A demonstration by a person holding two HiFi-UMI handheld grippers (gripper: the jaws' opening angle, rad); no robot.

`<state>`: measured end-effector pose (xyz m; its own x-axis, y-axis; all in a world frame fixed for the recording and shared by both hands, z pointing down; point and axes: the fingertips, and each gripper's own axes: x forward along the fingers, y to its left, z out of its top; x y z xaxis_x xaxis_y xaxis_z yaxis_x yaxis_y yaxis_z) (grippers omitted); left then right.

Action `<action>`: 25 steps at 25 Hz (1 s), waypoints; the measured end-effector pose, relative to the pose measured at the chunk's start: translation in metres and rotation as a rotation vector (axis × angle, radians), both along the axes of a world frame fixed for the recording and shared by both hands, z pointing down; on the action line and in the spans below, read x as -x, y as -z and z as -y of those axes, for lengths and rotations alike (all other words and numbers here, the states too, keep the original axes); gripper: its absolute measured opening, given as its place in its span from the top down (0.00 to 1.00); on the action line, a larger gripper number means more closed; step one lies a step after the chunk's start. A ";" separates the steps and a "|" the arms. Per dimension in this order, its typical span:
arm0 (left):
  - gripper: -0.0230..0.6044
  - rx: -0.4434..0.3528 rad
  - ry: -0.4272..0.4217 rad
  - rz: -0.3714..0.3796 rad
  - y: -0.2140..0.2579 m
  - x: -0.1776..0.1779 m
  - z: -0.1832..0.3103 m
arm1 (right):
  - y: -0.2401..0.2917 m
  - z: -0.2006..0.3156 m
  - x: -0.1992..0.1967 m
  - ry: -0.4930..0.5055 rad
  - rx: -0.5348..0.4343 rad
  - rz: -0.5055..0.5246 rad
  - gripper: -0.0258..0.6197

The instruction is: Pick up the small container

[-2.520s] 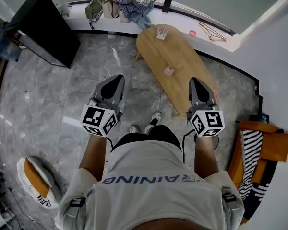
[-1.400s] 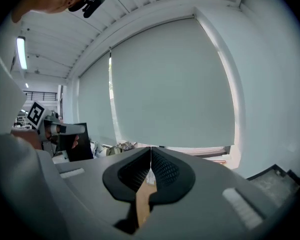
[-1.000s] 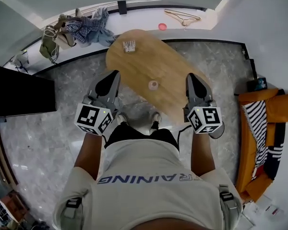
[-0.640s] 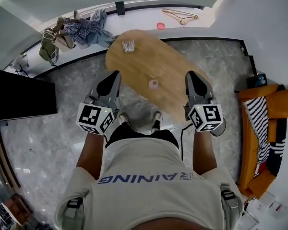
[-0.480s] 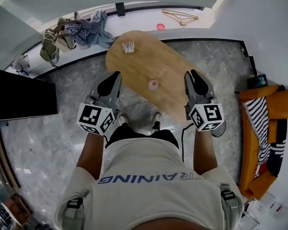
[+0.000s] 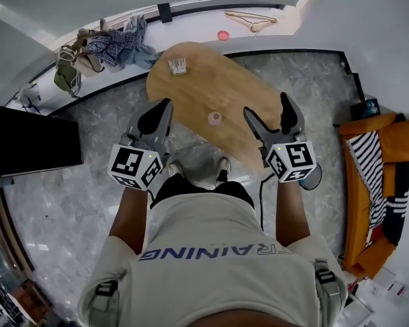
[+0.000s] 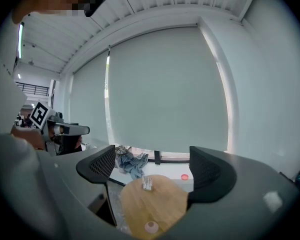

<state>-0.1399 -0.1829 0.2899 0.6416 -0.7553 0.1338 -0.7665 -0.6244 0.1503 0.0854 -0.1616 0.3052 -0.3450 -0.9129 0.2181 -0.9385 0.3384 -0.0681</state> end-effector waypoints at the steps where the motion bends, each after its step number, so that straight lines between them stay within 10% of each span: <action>1: 0.96 0.003 -0.004 -0.001 -0.001 -0.002 0.000 | -0.002 -0.001 0.001 0.012 0.009 0.005 0.21; 25: 0.96 0.242 -0.037 0.087 -0.139 -0.025 0.009 | -0.203 0.006 0.024 0.091 0.353 0.037 0.17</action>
<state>-0.1144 -0.1915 0.4291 0.6466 -0.6709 0.3631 -0.7602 -0.6063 0.2334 0.0612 -0.1674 0.5079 -0.4351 -0.7486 0.5003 -0.9003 0.3700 -0.2293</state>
